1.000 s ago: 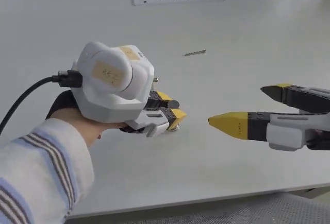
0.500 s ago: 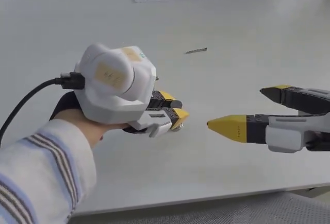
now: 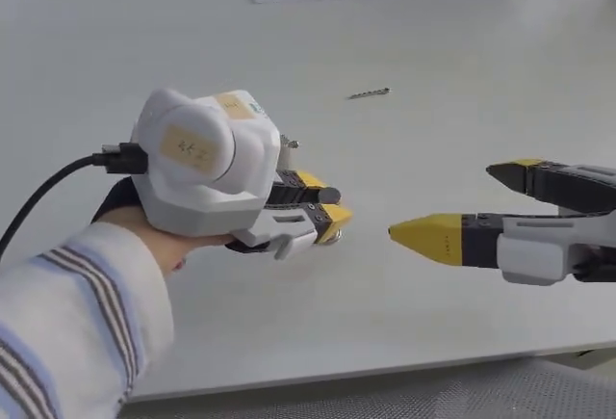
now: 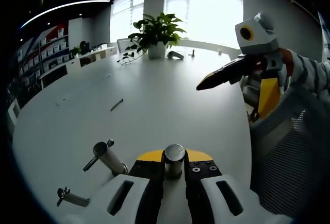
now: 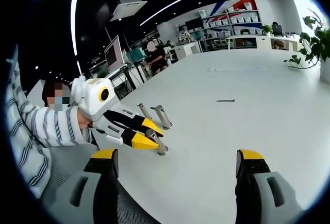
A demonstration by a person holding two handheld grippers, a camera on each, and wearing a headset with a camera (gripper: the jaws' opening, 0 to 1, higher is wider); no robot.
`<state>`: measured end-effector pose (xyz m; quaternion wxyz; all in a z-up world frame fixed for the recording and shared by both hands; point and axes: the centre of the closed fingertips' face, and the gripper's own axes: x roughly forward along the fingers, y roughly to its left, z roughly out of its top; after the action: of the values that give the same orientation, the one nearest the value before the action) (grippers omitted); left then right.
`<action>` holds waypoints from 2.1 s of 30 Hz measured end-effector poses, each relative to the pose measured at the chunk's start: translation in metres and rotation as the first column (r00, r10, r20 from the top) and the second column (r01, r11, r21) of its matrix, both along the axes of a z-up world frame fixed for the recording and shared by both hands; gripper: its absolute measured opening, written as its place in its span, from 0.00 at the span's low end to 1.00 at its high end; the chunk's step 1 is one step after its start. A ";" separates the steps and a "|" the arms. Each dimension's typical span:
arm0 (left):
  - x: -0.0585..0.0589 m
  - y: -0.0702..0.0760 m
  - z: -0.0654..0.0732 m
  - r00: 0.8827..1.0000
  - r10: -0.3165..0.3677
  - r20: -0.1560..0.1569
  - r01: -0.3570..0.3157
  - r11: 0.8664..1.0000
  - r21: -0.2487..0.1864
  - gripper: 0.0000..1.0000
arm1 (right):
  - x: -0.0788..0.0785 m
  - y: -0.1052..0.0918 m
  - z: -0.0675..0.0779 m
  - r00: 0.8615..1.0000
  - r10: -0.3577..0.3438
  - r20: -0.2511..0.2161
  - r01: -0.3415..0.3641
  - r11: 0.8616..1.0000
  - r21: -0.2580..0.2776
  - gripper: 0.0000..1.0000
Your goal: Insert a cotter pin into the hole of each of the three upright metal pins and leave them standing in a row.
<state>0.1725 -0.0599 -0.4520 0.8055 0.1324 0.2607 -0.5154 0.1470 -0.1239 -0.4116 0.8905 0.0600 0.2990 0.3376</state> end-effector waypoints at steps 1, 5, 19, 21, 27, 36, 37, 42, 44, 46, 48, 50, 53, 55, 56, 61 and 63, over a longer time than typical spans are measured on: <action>-0.001 0.001 0.000 1.000 -0.005 0.000 0.005 1.000 0.000 0.11 | 0.000 0.000 0.000 1.000 0.000 0.000 0.000 1.000 0.001 0.93; -0.008 0.003 0.003 0.999 -0.038 -0.010 0.038 0.999 -0.010 0.20 | 0.000 -0.001 -0.002 1.000 0.005 -0.004 -0.005 1.000 -0.005 0.93; -0.039 0.028 0.007 0.993 -0.073 -0.092 0.070 0.997 -0.038 0.59 | 0.001 -0.005 -0.005 1.000 0.004 -0.020 -0.004 1.000 -0.023 0.92; -0.041 0.033 0.006 0.994 -0.065 -0.089 0.062 0.998 -0.029 0.62 | 0.004 -0.008 -0.006 1.000 0.001 -0.022 -0.001 1.000 -0.027 0.92; -0.031 0.048 0.017 0.990 0.064 -0.128 -0.075 0.994 -0.081 0.82 | 0.010 -0.019 -0.002 1.000 -0.006 -0.020 0.004 0.998 -0.055 0.92; -0.038 0.063 0.012 0.984 0.121 -0.134 -0.132 0.988 -0.078 0.99 | 0.025 -0.040 0.007 1.000 0.015 -0.002 -0.015 0.991 -0.130 0.92; -0.041 0.063 0.011 0.984 0.116 -0.137 -0.127 0.989 -0.078 0.99 | 0.027 -0.041 0.008 1.000 0.025 0.005 -0.024 0.990 -0.141 0.92; -0.053 0.062 0.009 0.978 0.125 -0.169 -0.142 0.985 -0.094 0.99 | 0.037 -0.039 0.015 0.987 0.154 0.037 -0.144 0.968 -0.206 0.88; -0.056 0.063 0.009 0.976 0.131 -0.171 -0.149 0.984 -0.095 0.99 | 0.046 -0.040 0.018 0.983 0.176 0.042 -0.162 0.961 -0.225 0.88; -0.057 0.065 0.009 0.976 0.141 -0.166 -0.158 0.983 -0.092 0.99 | 0.053 -0.039 0.020 0.979 0.201 0.044 -0.185 0.954 -0.234 0.87; -0.057 0.067 0.010 0.974 0.152 -0.166 -0.168 0.982 -0.090 0.99 | 0.058 -0.035 0.022 0.970 0.238 0.041 -0.222 0.946 -0.235 0.84; -0.057 0.071 0.010 0.971 0.168 -0.169 -0.185 0.979 -0.091 0.99 | 0.066 -0.031 0.024 0.954 0.296 0.051 -0.271 0.922 -0.276 0.78; -0.058 0.075 0.010 0.970 0.177 -0.169 -0.192 0.978 -0.080 0.99 | 0.078 -0.027 0.023 0.935 0.354 0.037 -0.322 0.886 -0.334 0.78; -0.058 0.079 0.008 0.964 0.195 -0.180 -0.210 0.976 -0.065 0.99 | 0.086 -0.027 0.022 0.917 0.399 0.025 -0.357 0.846 -0.396 0.78; -0.057 0.080 0.008 0.966 0.199 -0.168 -0.212 0.975 -0.066 0.99 | 0.089 -0.026 0.023 0.907 0.421 0.023 -0.374 0.829 -0.416 0.77; -0.054 0.079 0.019 0.949 0.232 -0.214 -0.267 0.952 -0.152 0.99 | 0.106 -0.024 0.022 0.863 0.505 -0.017 -0.449 0.750 -0.485 0.74; -0.051 0.081 0.021 0.949 0.237 -0.209 -0.272 0.949 -0.157 0.99 | 0.114 -0.024 0.022 0.851 0.523 -0.036 -0.468 0.727 -0.503 0.73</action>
<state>0.1210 0.0208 -0.4306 0.8462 -0.0265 0.3014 -0.4387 0.2608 -0.1475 -0.3892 0.7673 -0.2698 0.3315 0.4780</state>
